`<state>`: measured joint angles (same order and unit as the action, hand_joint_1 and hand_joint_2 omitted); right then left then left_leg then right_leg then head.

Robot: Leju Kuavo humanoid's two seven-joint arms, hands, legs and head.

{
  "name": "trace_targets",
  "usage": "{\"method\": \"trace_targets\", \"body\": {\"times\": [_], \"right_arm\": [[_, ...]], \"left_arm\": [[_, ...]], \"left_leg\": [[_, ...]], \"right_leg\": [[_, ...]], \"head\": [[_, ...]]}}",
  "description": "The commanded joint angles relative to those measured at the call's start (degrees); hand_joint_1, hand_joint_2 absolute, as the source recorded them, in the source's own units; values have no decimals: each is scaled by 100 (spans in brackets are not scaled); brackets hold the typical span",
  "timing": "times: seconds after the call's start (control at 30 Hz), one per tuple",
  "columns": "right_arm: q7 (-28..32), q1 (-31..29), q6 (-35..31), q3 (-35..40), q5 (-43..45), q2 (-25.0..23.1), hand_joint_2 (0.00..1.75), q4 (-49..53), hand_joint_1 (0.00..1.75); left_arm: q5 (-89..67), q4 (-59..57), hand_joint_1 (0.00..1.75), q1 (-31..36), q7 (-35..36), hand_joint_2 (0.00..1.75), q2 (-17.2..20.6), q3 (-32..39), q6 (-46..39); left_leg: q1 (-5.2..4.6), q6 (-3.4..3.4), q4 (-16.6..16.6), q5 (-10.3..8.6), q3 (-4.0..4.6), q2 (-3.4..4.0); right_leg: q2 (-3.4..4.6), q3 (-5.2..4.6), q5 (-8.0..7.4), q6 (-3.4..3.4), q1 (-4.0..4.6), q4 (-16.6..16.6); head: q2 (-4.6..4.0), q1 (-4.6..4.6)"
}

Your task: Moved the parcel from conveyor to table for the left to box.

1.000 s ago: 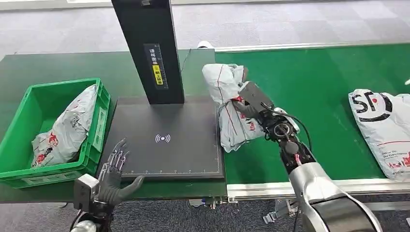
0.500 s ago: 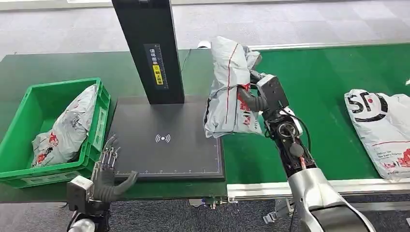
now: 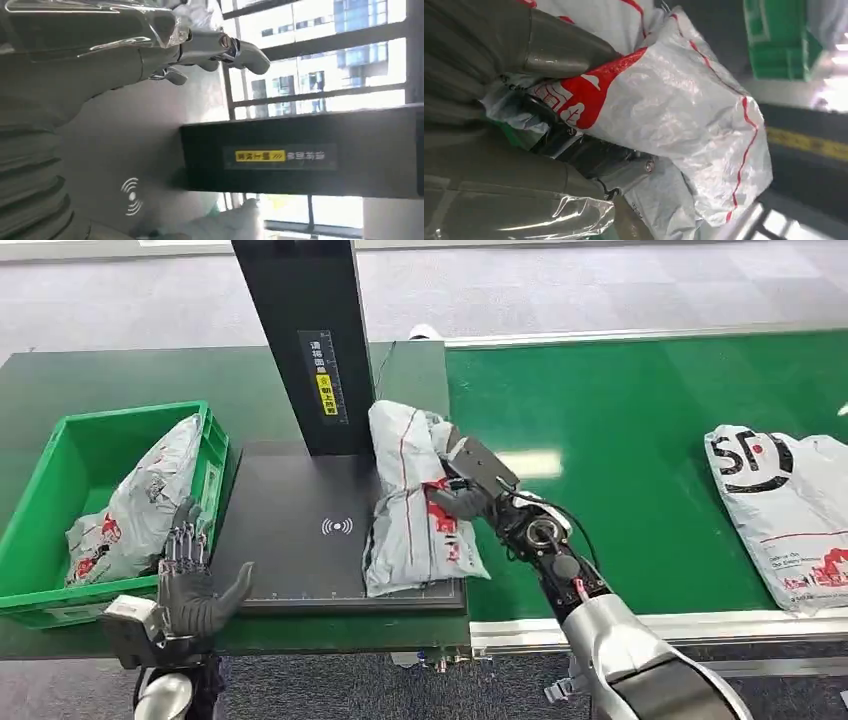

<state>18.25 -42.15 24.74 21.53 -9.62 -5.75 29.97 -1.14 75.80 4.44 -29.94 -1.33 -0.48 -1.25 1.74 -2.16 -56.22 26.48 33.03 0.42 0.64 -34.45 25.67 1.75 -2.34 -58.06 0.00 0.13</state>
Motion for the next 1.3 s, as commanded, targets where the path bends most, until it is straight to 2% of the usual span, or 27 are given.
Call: {"method": "trace_targets", "body": {"times": [0.03, 0.1, 0.27, 0.3, 0.33, 0.37, 0.43, 0.57, 0.67, 0.7, 1.13, 1.3], "right_arm": [[-351, -398, 891, 685, 160, -56, 175, -1053, 175], [-401, -349, 1242, 704, 336, -101, 175, -1103, 175], [-175, -288, 1250, 671, 505, -145, 175, -1038, 175], [-85, -286, 1172, 648, 549, -149, 175, -998, 148], [-50, -291, 1179, 614, 603, -155, 175, -993, 93], [-44, -293, 1279, 511, 800, -167, 175, -1013, 5], [-55, -293, 1283, 501, 857, -148, 175, -1002, 0], [-48, -272, 1468, 417, 1172, -143, 175, -980, 0], [190, -269, 1192, 428, 1238, -128, 175, -846, 0], [335, -301, 901, 485, 1221, -115, 175, -795, 0], [314, -329, 913, 490, 1247, -109, 175, -798, 0], [624, -425, -43, 571, 1174, -46, 175, -609, 0]], "left_arm": [[179, -417, 0, 339, -54, 175, -101, -50, -77], [196, -551, 0, 461, -55, 175, -76, -135, -64], [234, -638, 0, 493, -69, 175, -57, -185, -69], [251, -616, 0, 462, -81, 175, -43, -189, -76], [259, -598, 0, 441, -86, 175, -35, -190, -78], [274, -576, 0, 427, -92, 175, -19, -209, -76], [281, -577, 0, 430, -92, 175, -12, -227, -71], [287, -617, 0, 454, -93, 175, 11, -292, -57], [284, -605, 0, 421, -98, 175, 31, -336, -46], [267, -551, 0, 371, -109, 175, 54, -363, -34], [266, -517, 0, 343, -110, 175, 61, -362, -33], [-87, -521, 0, 266, 35, 175, 220, -637, 297]], "left_leg": [[0, 16, 4, 1, -9, -6], [0, 15, 4, 0, -10, -9], [0, 15, 7, 0, -13, -11], [0, 15, 8, 0, -14, -10], [3, 20, 11, 1, -19, -7], [-1, 12, 4, 2, -11, -4], [1, 18, 7, 2, -15, -4], [0, 12, 3, 1, -9, -6], [1, 15, 6, 0, -12, -5], [1, 18, 8, 0, -14, -6], [-1, 15, 4, 2, -9, 0], [-4, 9, 1, 1, -2, 3]], "right_leg": [[-10, 12, 1, -19, 5, 6], [-13, 13, 2, -18, 5, 7], [-15, 14, 2, -20, 5, 8], [-14, 15, 2, -20, 5, 10], [-12, 20, 1, -26, 10, 15], [-7, 10, 2, -13, 3, 6], [-9, 16, 1, -20, 6, 11], [-10, 9, 2, -15, 4, 5], [-10, 11, 1, -20, 6, 7], [-14, 15, 1, -24, 7, 10], [-4, 7, 1, -18, 4, 5], [0, -2, 1, -10, -2, -1]], "head": [[0, 2], [0, 2], [0, 0], [0, 2], [0, 0], [0, 0], [0, 2], [0, 2], [0, 0], [0, 0], [0, 0], [0, 0]]}}
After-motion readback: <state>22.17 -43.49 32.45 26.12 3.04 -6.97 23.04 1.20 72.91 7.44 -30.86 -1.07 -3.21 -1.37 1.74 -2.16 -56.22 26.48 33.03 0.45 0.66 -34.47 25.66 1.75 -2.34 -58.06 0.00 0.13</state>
